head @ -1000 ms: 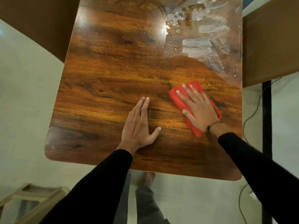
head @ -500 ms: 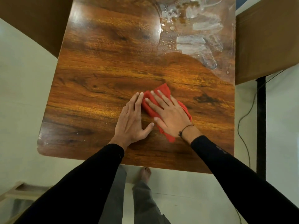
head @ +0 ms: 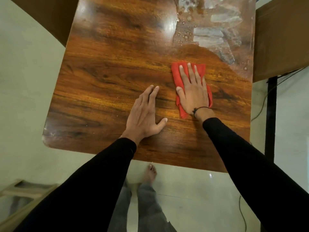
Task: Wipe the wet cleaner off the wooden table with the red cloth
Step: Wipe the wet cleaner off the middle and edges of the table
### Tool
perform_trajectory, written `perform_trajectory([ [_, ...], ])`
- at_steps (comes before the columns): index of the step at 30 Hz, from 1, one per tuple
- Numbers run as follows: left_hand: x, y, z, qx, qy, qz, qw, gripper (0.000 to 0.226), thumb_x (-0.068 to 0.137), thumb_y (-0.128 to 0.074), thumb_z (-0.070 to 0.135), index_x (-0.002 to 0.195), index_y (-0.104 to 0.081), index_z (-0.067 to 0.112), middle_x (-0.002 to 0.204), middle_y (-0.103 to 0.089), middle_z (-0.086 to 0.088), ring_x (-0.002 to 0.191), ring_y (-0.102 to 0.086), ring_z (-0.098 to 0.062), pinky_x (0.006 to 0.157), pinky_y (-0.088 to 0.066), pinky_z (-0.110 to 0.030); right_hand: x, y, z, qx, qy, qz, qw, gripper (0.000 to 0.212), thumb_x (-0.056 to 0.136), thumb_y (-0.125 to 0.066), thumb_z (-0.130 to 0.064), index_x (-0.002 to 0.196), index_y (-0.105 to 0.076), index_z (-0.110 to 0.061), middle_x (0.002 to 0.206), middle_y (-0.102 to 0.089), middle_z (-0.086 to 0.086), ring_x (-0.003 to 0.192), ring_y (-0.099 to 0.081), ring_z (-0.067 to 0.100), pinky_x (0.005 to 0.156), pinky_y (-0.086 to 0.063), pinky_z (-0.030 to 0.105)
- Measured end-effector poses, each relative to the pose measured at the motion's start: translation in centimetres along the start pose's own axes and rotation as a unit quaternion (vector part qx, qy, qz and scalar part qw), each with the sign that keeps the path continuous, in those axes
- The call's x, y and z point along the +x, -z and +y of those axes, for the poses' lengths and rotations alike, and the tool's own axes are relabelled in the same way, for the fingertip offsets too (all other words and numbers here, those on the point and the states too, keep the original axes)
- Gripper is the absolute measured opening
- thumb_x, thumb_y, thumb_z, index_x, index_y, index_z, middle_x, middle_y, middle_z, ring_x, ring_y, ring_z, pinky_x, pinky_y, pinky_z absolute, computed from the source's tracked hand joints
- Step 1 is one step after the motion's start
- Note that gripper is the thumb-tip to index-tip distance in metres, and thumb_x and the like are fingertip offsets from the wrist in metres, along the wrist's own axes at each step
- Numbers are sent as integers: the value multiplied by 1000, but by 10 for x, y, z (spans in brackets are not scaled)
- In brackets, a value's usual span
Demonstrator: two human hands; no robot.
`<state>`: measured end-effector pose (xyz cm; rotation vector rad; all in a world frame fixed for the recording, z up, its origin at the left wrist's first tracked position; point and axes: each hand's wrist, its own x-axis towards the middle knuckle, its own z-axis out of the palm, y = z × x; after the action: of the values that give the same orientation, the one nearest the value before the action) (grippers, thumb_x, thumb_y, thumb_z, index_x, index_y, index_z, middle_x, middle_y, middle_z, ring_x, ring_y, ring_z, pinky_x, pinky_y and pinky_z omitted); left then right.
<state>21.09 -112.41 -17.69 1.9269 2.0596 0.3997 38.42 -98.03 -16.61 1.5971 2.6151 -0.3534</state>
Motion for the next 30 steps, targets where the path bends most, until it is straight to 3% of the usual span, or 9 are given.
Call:
perform_trajectory([
  [4, -1, 9, -3, -65, -9, -4, 998, 117, 83, -77, 57, 171, -23, 1, 176, -23, -23, 161, -31, -38, 131, -35, -48, -9, -9, -37, -14, 24, 10, 1000, 76, 114, -38, -46, 180, -4, -26, 187, 1, 8, 174, 1, 31, 139, -6, 58],
  [7, -11, 30, -31, -93, -7, 20, 995, 107, 84, -77, 53, 169, -30, 7, 176, -22, -22, 162, -28, -38, 130, -35, -51, -26, -17, -67, -22, 54, 16, 998, 77, 112, -37, -48, 179, -6, -25, 187, -1, 10, 174, 0, 33, 140, -1, 57],
  [10, -31, 59, -87, -56, 80, 64, 993, 87, 96, -72, 53, 166, -36, 15, 175, -25, -16, 161, -29, -35, 130, -33, -54, -59, -28, -107, -17, 103, 4, 994, 79, 110, -36, -49, 179, -4, -26, 187, 0, 10, 173, -1, 33, 139, -5, 56],
  [12, -48, 76, -127, -19, 164, 73, 984, 75, 107, -59, 54, 166, -34, 17, 177, -23, -15, 162, -28, -35, 131, -29, -56, -89, -36, -120, -8, 147, -12, 989, 79, 110, -37, -49, 179, -4, -29, 187, 0, 7, 174, -1, 30, 138, -7, 54],
  [14, -65, 85, -157, 18, 191, 61, 980, 69, 113, -47, 54, 169, -31, 16, 179, -21, -17, 164, -25, -38, 133, -23, -58, -111, -40, -112, 0, 184, -35, 982, 79, 109, -38, -48, 179, -4, -33, 188, 3, 2, 174, 1, 26, 137, -10, 54],
  [16, -73, 85, -170, 32, 181, 54, 982, 67, 115, -44, 52, 170, -28, 18, 180, -19, -16, 165, -23, -38, 135, -19, -57, -120, -38, -90, -1, 197, -49, 979, 82, 107, -39, -48, 179, -3, -37, 187, 6, -4, 174, 2, 23, 135, -17, 56],
  [19, -69, 83, -171, 19, 171, 55, 984, 67, 114, -46, 50, 170, -27, 20, 181, -18, -14, 166, -21, -37, 136, -17, -55, -110, -27, -70, -1, 139, -47, 989, 84, 105, -41, -45, 179, -3, -37, 187, 6, -6, 174, 0, 24, 134, -22, 60],
  [24, -75, 85, -176, 2, 157, 56, 986, 68, 112, -47, 46, 171, -28, 19, 182, -17, -13, 166, -21, -35, 137, -15, -52, -48, -23, -114, -2, 53, -33, 998, 80, 107, -31, -49, 179, -3, -31, 187, 2, 4, 174, 1, 30, 138, -9, 59],
  [30, -78, 86, -182, -14, 161, 59, 985, 65, 112, -47, 39, 172, -30, 19, 182, -20, -11, 168, -18, -31, 136, -13, -48, -48, -43, -204, -40, 199, -32, 979, 82, 108, -42, -47, 179, -4, -34, 187, -1, 4, 173, -4, 30, 136, -14, 55],
])
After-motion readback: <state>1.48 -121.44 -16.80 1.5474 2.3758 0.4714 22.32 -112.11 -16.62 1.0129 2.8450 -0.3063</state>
